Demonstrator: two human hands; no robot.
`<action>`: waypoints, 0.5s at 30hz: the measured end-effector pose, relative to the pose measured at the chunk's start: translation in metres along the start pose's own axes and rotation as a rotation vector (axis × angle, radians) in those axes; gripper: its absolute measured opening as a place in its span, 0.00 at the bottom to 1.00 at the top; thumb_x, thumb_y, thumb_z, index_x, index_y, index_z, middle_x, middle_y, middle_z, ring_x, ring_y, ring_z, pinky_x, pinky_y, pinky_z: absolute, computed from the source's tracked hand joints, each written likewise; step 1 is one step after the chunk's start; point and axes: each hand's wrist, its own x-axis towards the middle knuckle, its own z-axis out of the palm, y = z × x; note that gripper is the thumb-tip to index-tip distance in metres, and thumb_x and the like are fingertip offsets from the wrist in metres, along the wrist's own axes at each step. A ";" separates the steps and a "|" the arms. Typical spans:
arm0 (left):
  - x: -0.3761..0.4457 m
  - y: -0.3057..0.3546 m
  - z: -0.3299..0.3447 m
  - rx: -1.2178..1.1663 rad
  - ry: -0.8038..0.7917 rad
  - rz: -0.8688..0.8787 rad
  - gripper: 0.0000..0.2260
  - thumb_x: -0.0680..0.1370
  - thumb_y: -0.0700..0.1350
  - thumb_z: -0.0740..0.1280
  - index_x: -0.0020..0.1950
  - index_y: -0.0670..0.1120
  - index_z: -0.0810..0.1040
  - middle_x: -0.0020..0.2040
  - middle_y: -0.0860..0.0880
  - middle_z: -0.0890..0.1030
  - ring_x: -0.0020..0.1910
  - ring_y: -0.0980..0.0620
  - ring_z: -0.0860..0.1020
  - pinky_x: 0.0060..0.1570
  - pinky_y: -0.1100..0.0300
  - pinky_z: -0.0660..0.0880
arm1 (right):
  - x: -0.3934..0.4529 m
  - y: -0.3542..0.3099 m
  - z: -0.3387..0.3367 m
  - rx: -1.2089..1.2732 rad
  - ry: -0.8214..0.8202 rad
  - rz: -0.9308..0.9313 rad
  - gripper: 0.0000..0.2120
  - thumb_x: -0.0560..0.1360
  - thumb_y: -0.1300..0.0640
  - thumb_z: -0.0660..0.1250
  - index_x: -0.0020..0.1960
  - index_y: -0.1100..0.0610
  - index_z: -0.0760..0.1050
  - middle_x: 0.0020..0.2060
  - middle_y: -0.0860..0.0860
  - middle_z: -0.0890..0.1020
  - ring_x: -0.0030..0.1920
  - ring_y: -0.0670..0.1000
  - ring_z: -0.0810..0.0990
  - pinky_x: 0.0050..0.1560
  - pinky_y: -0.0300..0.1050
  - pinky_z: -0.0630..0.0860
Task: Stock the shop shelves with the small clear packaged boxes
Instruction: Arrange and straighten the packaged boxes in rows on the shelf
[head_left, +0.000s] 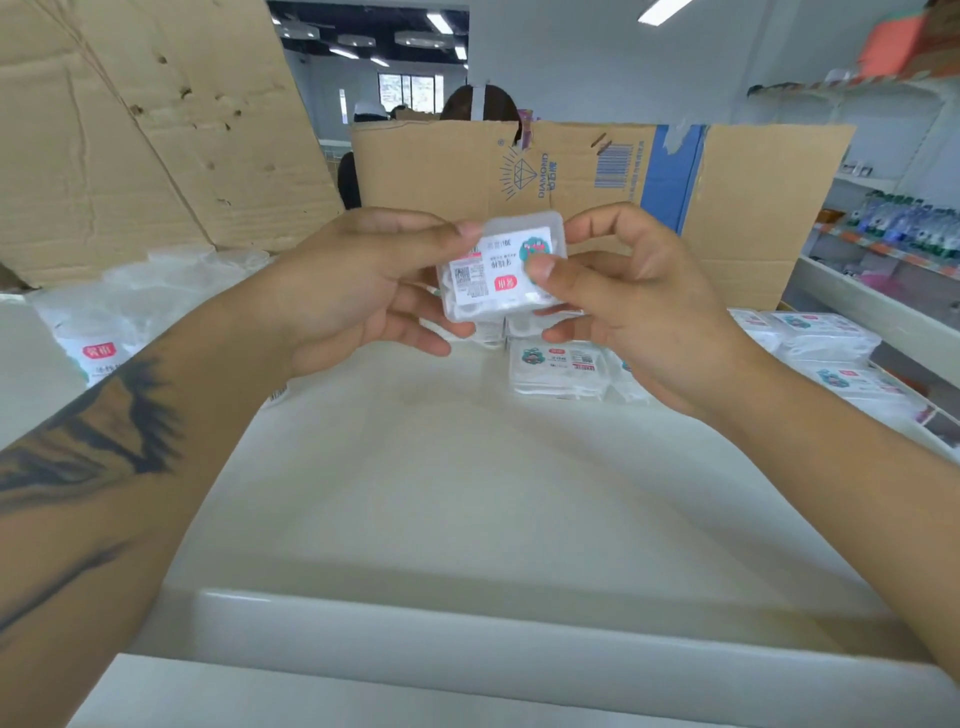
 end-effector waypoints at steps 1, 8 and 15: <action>0.000 0.000 0.000 -0.036 0.002 -0.005 0.21 0.74 0.53 0.70 0.60 0.40 0.82 0.53 0.36 0.85 0.45 0.39 0.85 0.44 0.51 0.83 | 0.000 0.001 0.002 0.008 0.008 0.057 0.16 0.75 0.52 0.76 0.55 0.56 0.73 0.49 0.59 0.86 0.46 0.57 0.86 0.47 0.56 0.84; 0.001 -0.004 0.000 -0.011 -0.112 -0.001 0.10 0.74 0.46 0.73 0.52 0.43 0.80 0.53 0.40 0.86 0.50 0.40 0.86 0.54 0.46 0.82 | -0.002 -0.001 0.001 0.118 -0.040 0.196 0.16 0.76 0.47 0.73 0.57 0.57 0.76 0.51 0.57 0.87 0.48 0.57 0.87 0.49 0.54 0.83; -0.006 -0.003 -0.007 0.289 -0.071 0.274 0.39 0.64 0.53 0.81 0.73 0.58 0.71 0.62 0.49 0.82 0.58 0.49 0.83 0.62 0.46 0.80 | -0.006 -0.001 0.003 0.207 -0.183 0.211 0.17 0.80 0.52 0.67 0.65 0.58 0.79 0.58 0.60 0.84 0.52 0.54 0.82 0.49 0.51 0.80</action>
